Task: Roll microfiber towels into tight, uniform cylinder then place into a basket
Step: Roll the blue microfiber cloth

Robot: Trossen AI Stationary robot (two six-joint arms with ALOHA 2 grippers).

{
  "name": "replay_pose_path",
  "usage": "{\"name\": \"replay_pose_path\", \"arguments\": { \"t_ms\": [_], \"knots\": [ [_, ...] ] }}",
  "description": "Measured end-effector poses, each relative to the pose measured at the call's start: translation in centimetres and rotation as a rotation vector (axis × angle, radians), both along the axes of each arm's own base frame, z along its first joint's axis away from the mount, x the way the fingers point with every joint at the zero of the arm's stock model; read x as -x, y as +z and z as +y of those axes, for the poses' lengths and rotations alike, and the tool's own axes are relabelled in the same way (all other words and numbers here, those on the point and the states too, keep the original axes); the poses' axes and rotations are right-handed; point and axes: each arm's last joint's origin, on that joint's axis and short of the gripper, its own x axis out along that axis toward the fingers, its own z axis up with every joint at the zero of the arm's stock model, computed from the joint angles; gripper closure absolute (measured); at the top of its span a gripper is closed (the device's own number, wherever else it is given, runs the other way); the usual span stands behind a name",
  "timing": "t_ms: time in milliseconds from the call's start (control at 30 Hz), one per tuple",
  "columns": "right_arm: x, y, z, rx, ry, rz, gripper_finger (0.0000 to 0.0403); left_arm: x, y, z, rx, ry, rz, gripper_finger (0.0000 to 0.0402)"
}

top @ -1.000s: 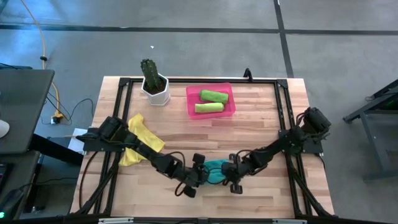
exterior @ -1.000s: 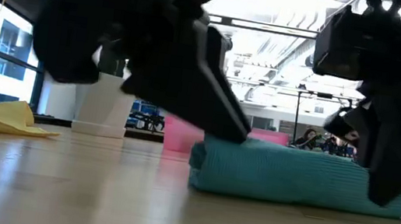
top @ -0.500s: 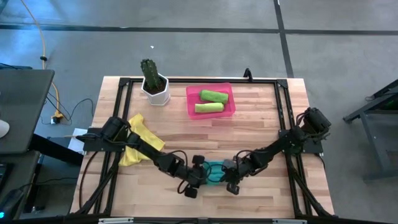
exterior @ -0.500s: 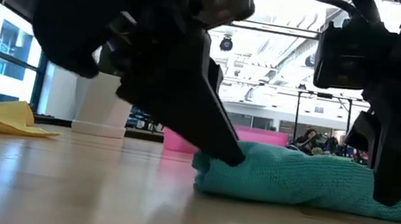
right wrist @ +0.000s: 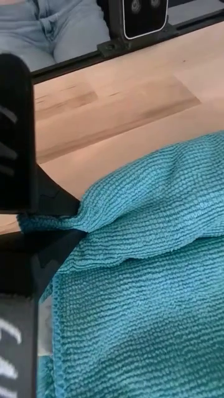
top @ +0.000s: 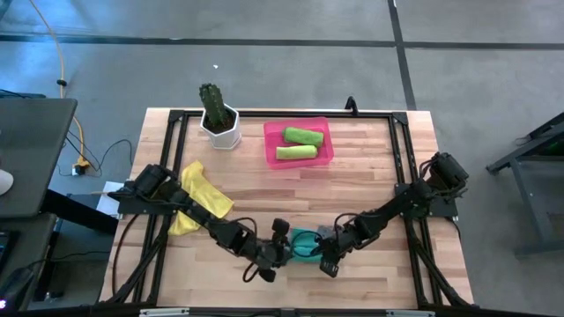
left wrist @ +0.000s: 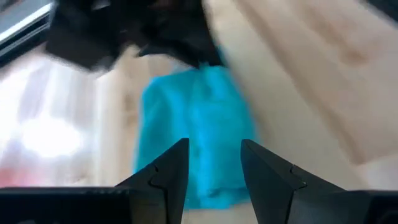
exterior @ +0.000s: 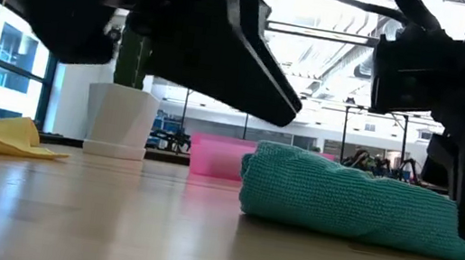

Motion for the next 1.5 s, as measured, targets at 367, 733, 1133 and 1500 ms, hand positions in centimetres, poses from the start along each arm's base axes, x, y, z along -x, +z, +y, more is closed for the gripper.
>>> {"name": "replay_pose_path", "arguments": {
  "t_ms": [367,733,1133,1500],
  "knots": [
    [-0.1,0.1,0.1,0.019,-0.012,-0.031,0.0402,-0.8,-2.0,1.3,0.051,-0.022,0.063,0.0265],
    [-0.2,0.1,0.1,0.024,0.0,-0.049,0.0402,-0.9,-3.1,1.8,-0.053,0.069,0.053,0.0265],
    [-0.3,0.2,0.0,0.039,0.041,-0.063,0.0402,-0.4,-1.4,0.1,0.187,-0.016,0.05,0.0265],
    [-0.4,0.3,0.4,0.018,0.047,-0.099,0.0402,-1.1,-2.3,1.7,0.161,-0.008,0.066,0.0265]
  ]
}}
